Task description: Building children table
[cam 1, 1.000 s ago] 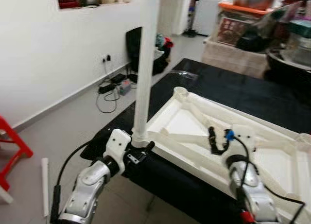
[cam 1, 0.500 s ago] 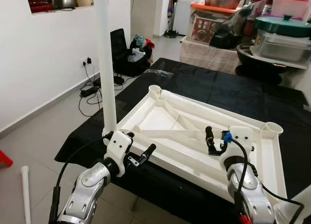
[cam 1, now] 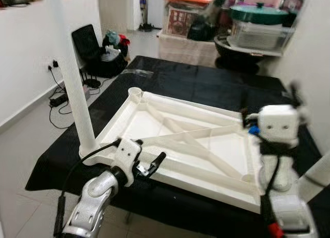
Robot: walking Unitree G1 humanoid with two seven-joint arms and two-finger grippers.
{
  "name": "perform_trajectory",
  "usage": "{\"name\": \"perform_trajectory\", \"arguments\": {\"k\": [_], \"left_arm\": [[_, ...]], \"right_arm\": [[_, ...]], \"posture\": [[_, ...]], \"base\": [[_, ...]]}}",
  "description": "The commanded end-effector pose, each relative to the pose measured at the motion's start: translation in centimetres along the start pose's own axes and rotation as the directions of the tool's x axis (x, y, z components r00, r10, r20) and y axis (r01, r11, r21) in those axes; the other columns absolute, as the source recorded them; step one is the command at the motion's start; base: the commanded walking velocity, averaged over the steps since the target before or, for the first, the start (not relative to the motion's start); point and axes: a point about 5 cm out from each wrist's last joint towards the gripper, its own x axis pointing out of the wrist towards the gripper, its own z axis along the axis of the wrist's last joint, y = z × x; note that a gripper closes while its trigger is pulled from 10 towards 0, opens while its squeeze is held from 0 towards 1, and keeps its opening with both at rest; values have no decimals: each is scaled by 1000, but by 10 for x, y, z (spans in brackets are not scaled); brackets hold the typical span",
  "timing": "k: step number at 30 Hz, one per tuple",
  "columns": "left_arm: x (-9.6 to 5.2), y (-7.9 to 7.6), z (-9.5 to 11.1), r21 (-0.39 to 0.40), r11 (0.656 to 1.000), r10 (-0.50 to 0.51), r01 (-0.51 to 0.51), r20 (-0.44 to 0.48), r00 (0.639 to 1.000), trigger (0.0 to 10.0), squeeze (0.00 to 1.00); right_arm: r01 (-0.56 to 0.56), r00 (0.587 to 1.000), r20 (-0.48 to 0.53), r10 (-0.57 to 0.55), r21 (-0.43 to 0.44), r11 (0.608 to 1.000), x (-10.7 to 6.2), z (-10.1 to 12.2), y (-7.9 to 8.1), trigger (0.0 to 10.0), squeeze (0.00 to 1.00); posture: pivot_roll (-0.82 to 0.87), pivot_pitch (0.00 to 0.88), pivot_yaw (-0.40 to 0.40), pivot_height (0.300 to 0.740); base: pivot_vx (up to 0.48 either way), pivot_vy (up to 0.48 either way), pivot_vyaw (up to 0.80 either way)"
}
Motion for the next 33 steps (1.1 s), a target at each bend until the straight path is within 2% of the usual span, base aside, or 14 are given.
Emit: {"name": "perform_trajectory", "arguments": {"k": [1,11,12,14,15,16,17,18,19,25,30,33], "left_arm": [[0,-1,-4,5,1000,-2,2,-18,1000,10000,0],[0,-1,-5,4,1000,6,-6,-19,1000,10000,0],[0,-1,-6,4,1000,8,-8,-35,999,10000,0],[0,-1,-6,4,1000,8,-8,-35,999,10000,0],[0,-2,-7,-5,1000,1,-1,-34,999,10000,0],[0,-2,-7,-5,1000,1,-1,-34,999,10000,0],[-1,-4,-7,-14,1000,-7,6,-34,999,10000,0],[-1,-4,-7,-14,1000,-7,6,-34,999,10000,0],[-1,-4,-7,-26,1000,-11,10,-38,999,10000,0],[-1,-4,-6,-47,999,-12,10,-27,1000,10000,0],[0,-3,-4,-47,999,-9,8,-12,1000,10000,0],[0,-3,-3,-47,999,-8,8,-5,1000,10000,0]], "right_arm": [[18,996,92,-13,-44,999,2,12,-1,10000,0],[-47,999,23,47,-25,999,-4,0,10,10000,0],[-67,997,-39,68,10,998,-8,-8,15,10000,0],[-67,997,-39,68,10,998,-8,-8,15,10000,0],[-90,989,-115,95,48,995,-12,-19,19,10000,0],[-90,989,-115,95,48,995,-12,-19,19,10000,0],[-97,979,-172,109,73,993,-16,-27,23,10000,0],[-97,979,-172,109,73,993,-16,-27,23,10000,0],[-96,970,-216,112,88,992,-19,-34,25,10000,0],[-79,961,-256,101,98,992,-22,-42,25,10000,0],[-75,961,-256,100,107,991,-22,-42,25,10000,0],[-67,956,-273,107,153,986,-23,-43,25,10000,0]], "posture": [[42,0,-108,740],[42,0,-112,740],[43,0,-112,740],[43,0,-112,740],[44,0,-115,740],[44,0,-115,740],[43,0,-115,740],[43,0,-115,740],[46,0,-117,740],[42,0,-112,740],[41,0,-111,740],[38,0,-108,740]], "base": [[0,0,0],[0,0,0],[0,0,0],[0,0,0],[0,0,0],[0,0,0],[0,0,0],[0,0,0],[0,0,0],[-281,0,0],[0,0,0],[0,0,-800]]}}
